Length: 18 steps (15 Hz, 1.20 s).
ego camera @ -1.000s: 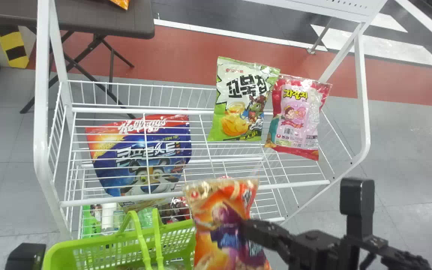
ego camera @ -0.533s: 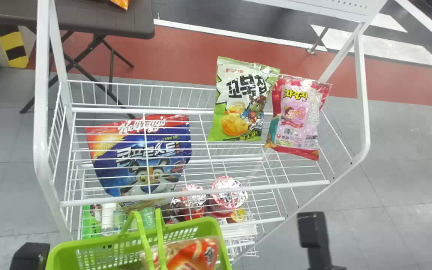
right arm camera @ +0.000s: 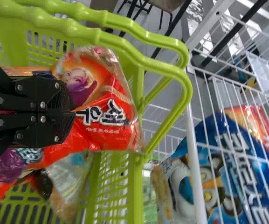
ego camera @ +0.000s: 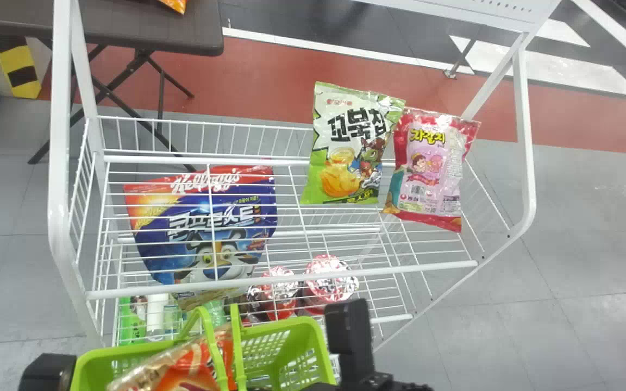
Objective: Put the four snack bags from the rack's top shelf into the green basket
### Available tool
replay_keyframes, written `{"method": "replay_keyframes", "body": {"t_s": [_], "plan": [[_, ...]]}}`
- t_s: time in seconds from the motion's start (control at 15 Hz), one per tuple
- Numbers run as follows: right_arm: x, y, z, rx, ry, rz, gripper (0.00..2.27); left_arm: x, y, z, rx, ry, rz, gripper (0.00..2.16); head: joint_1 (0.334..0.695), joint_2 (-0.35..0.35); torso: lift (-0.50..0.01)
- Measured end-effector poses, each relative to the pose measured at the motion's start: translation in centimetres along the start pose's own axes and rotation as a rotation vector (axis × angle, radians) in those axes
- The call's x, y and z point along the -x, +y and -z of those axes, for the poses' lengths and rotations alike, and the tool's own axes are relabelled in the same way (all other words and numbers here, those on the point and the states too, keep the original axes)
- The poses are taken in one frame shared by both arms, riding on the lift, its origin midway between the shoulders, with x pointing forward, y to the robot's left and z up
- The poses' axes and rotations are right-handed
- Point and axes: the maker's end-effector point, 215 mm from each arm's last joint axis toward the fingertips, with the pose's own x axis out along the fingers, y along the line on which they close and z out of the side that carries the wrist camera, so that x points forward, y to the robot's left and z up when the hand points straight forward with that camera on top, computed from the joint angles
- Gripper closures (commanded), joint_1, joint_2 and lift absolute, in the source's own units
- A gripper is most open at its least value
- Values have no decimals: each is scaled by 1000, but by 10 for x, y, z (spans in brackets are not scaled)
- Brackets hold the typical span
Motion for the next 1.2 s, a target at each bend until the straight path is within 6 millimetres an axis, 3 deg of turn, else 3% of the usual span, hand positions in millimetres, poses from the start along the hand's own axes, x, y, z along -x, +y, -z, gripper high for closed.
{"method": "replay_keyframes", "body": {"t_s": [0.07,0.2,0.27,0.4,0.53,0.67,0.73,0.93,1.2], "plan": [[-9,4,4,10,11,-6,1760,-1,-1,0,0,1,3,1534,695,-314,0],[-22,5,20,7,71,-8,340,-1,-2,0,-1,2,8,1534,695,-293,0],[-22,1,35,-10,129,-5,-2,-1,-2,0,-2,3,8,1531,695,-302,0],[-14,-8,53,-29,192,6,-2,0,-2,0,-3,3,7,1534,695,-350,0],[4,-21,44,-30,154,37,36,0,-2,0,-3,2,8,1534,695,-350,0],[25,-45,11,-1,40,99,36,-1,-2,0,-3,3,9,1534,695,-350,0],[34,-60,-18,32,-57,139,36,-2,-3,0,-4,4,11,1534,695,-350,0],[66,-110,-130,183,-428,321,63,-5,-6,2,-6,9,15,1534,695,-350,0],[96,-172,-243,258,-751,551,87,-5,-10,4,-7,13,15,1534,695,-350,0]]}}
